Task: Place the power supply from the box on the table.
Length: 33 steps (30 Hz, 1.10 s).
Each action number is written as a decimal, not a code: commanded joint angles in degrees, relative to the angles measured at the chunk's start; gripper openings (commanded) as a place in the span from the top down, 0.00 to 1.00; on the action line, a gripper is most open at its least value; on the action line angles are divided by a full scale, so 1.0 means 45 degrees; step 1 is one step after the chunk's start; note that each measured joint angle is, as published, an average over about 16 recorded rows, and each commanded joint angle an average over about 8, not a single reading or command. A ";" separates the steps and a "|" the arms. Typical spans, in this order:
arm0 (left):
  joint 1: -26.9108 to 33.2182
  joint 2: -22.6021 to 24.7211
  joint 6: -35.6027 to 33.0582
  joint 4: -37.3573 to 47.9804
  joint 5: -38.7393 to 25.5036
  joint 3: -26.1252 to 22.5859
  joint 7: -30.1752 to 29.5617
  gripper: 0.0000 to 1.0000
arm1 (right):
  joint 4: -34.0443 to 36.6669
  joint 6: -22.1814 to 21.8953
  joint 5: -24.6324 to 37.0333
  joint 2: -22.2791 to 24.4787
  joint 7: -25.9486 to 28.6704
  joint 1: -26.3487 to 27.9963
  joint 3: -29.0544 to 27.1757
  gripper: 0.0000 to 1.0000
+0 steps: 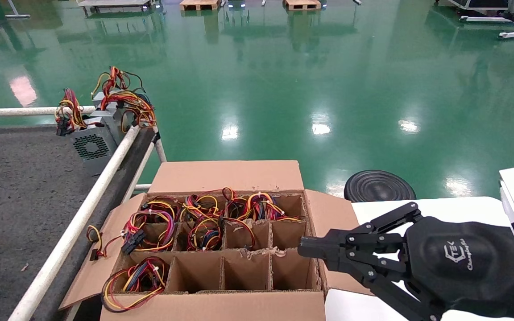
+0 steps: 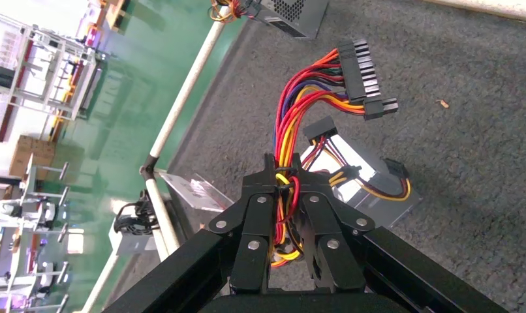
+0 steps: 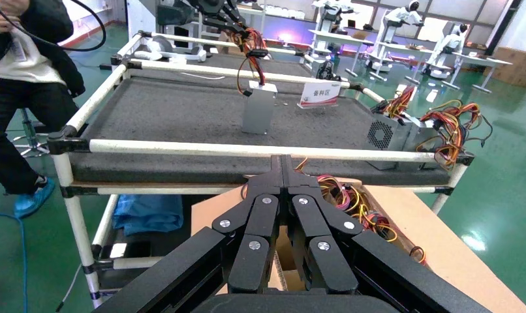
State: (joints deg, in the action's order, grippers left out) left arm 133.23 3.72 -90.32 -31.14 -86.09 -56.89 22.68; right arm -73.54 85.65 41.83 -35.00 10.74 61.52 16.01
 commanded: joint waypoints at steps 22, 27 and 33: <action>-0.0414 -0.0128 -0.0039 -0.1205 -0.0297 -0.0405 -0.2025 0.00 | 0.0000 0.0000 0.0000 0.0000 0.0000 0.0000 0.0000 1.00; -0.0399 -0.0194 -0.0087 -0.1550 -0.0468 -0.0417 -0.2524 0.00 | 0.0000 0.0000 0.0000 0.0000 0.0000 0.0000 0.0000 1.00; -0.0379 -0.0243 -0.0140 -0.1882 -0.0605 -0.0425 -0.2961 0.00 | 0.0000 0.0000 0.0000 0.0000 0.0000 0.0000 0.0000 1.00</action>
State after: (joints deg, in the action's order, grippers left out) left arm 131.51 2.64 -90.95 -39.55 -88.74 -58.81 9.47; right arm -73.54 85.65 41.83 -35.00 10.74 61.52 16.01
